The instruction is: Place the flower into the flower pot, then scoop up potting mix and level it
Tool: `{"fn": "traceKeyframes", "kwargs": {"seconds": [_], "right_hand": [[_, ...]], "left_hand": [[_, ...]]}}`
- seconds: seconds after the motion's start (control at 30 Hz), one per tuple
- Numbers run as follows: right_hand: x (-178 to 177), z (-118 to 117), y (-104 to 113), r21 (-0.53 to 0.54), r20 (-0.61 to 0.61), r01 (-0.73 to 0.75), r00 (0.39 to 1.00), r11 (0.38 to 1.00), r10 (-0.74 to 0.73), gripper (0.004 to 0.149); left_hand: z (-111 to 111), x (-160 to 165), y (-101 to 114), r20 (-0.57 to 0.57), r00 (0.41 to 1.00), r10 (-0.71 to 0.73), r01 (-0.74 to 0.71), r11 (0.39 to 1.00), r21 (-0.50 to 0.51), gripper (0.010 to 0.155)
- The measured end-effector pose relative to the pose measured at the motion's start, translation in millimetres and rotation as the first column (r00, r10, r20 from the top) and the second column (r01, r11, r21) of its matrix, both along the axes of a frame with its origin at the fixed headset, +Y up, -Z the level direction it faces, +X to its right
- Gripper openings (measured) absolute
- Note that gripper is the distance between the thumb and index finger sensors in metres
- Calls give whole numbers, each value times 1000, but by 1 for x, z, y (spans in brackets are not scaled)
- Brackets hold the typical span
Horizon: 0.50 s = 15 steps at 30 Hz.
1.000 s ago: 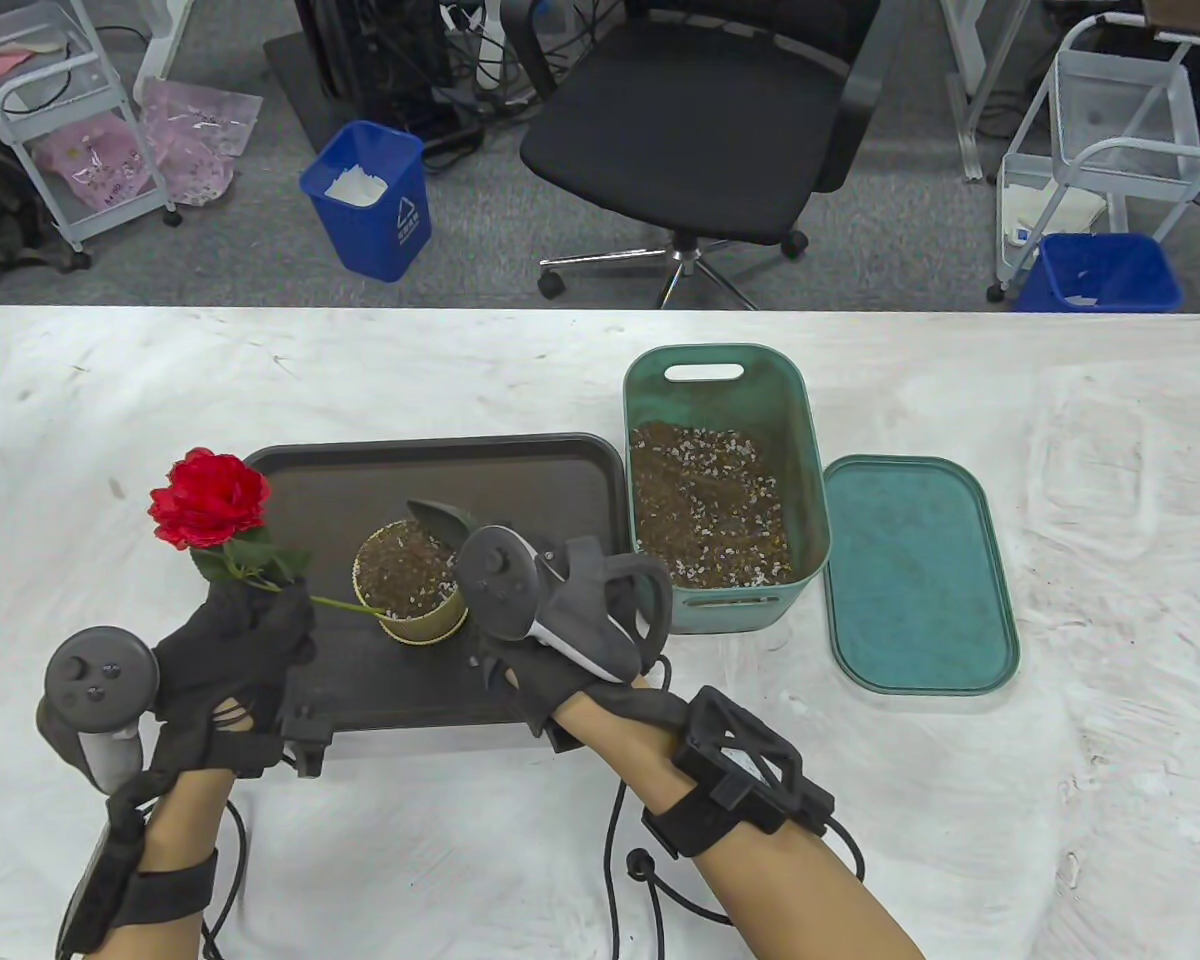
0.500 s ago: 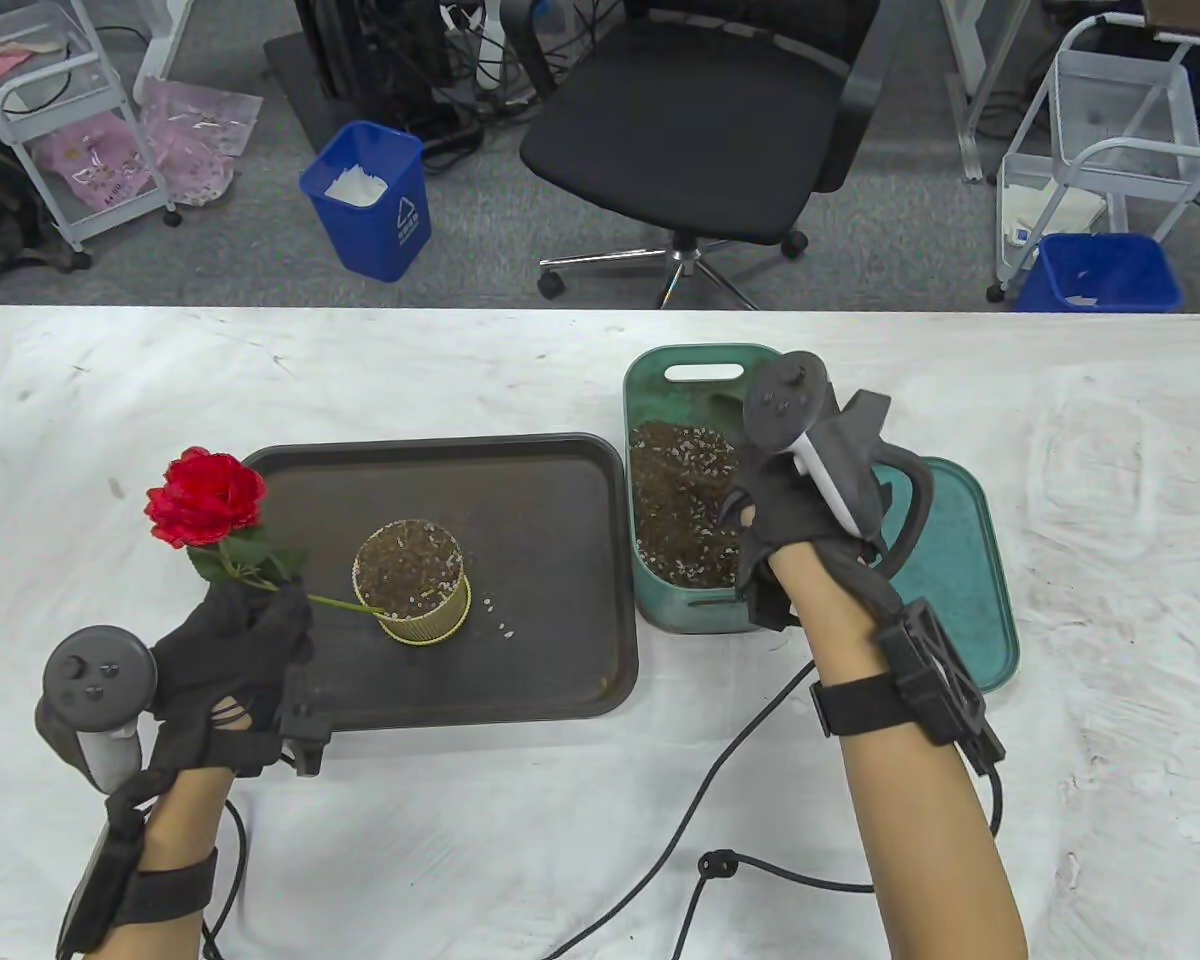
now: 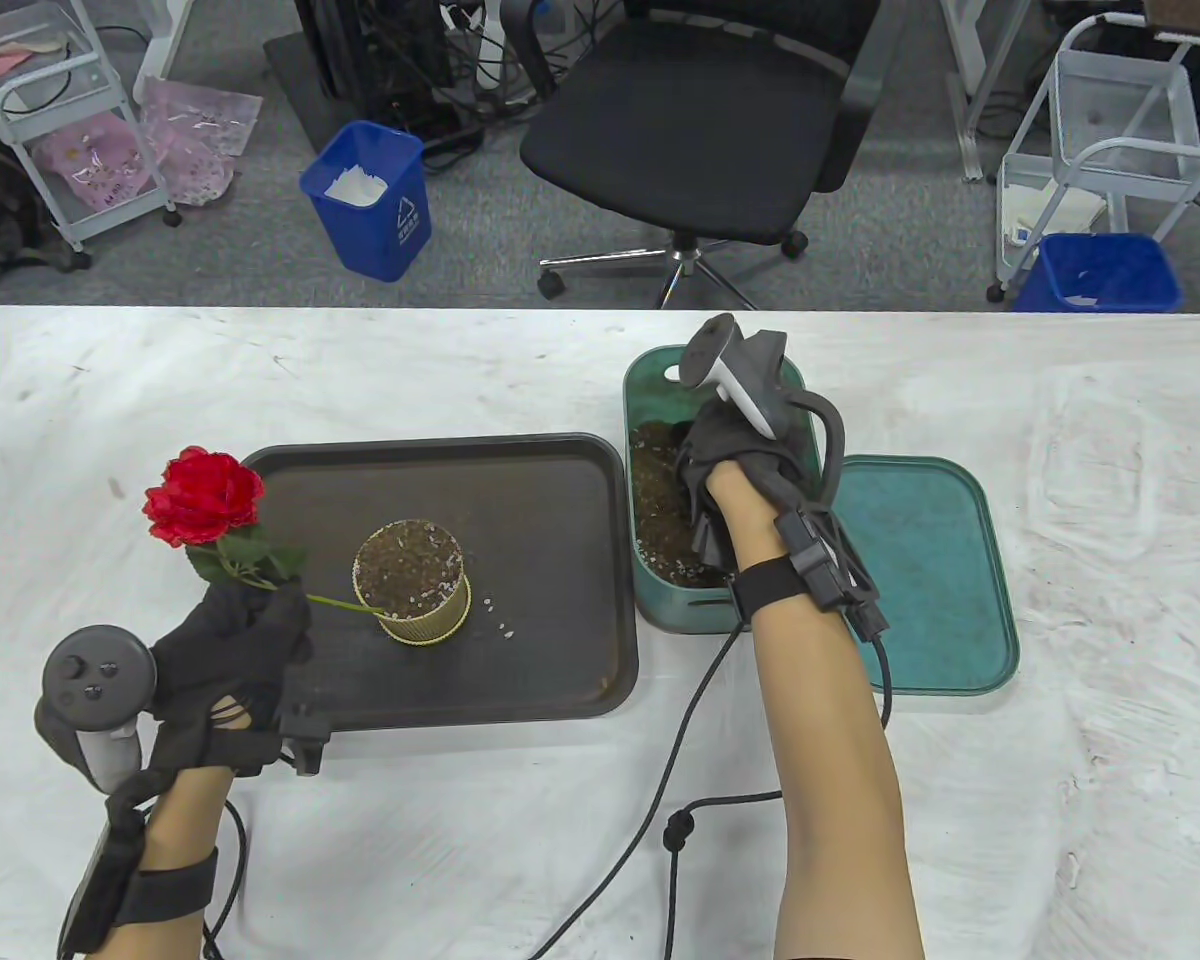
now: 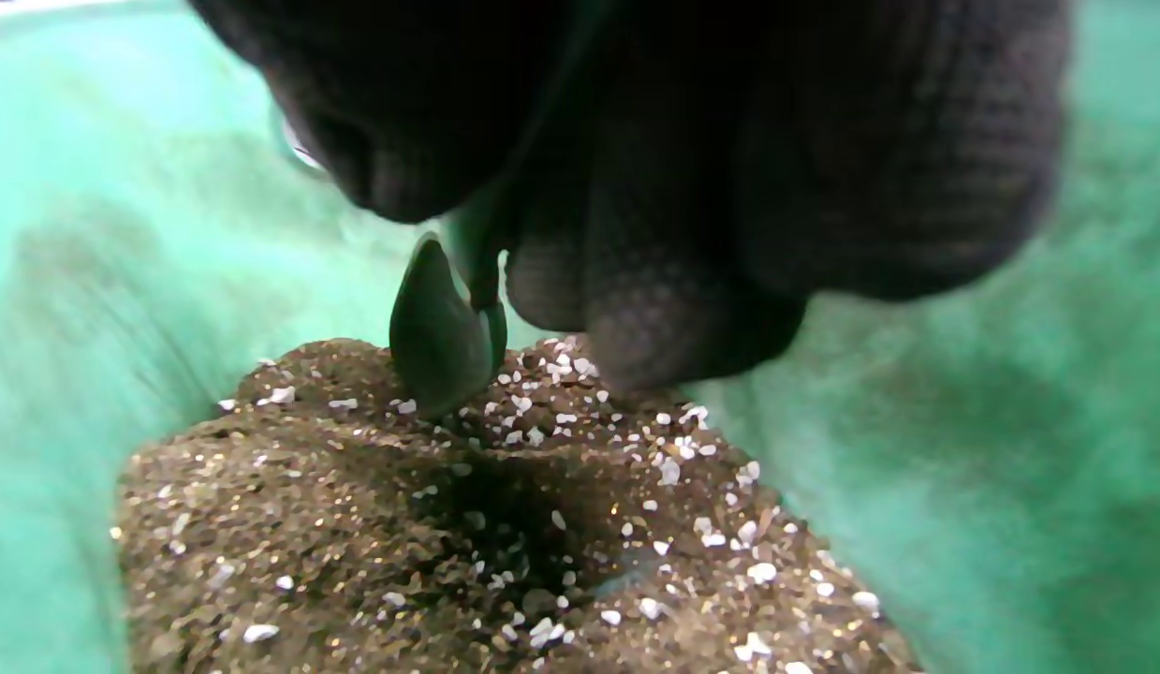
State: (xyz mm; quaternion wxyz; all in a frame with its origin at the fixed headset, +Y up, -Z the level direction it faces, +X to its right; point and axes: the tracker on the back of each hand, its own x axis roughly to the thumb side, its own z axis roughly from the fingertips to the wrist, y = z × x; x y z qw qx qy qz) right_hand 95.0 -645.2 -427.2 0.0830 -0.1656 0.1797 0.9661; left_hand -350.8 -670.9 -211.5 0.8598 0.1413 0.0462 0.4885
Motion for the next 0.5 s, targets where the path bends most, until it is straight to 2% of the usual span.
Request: {"fn": "traceKeyframes", "kwargs": {"seconds": [0.07, 0.13, 0.23, 0.37, 0.5], "right_hand": [[2, -1, -3, -37, 4, 41, 999, 998, -40, 52], [5, -2, -9, -117, 31, 180, 984, 977, -178, 53], [9, -1, -13, -166, 70, 297, 955, 940, -289, 55], [16, 4, -14, -209, 136, 475, 880, 855, -456, 57], [25, 12, -11, -218, 170, 581, 814, 784, -555, 57]], "left_hand": [[0, 0, 0, -1, 1000, -1, 1, 1000, 0, 45], [0, 0, 0, -2, 1000, -1, 1, 1000, -1, 45], [0, 0, 0, -3, 1000, -1, 1, 1000, -2, 45], [0, 0, 0, -1, 1000, -2, 2, 1000, -1, 45], [0, -1, 0, 0, 1000, -1, 1, 1000, -2, 45]]}}
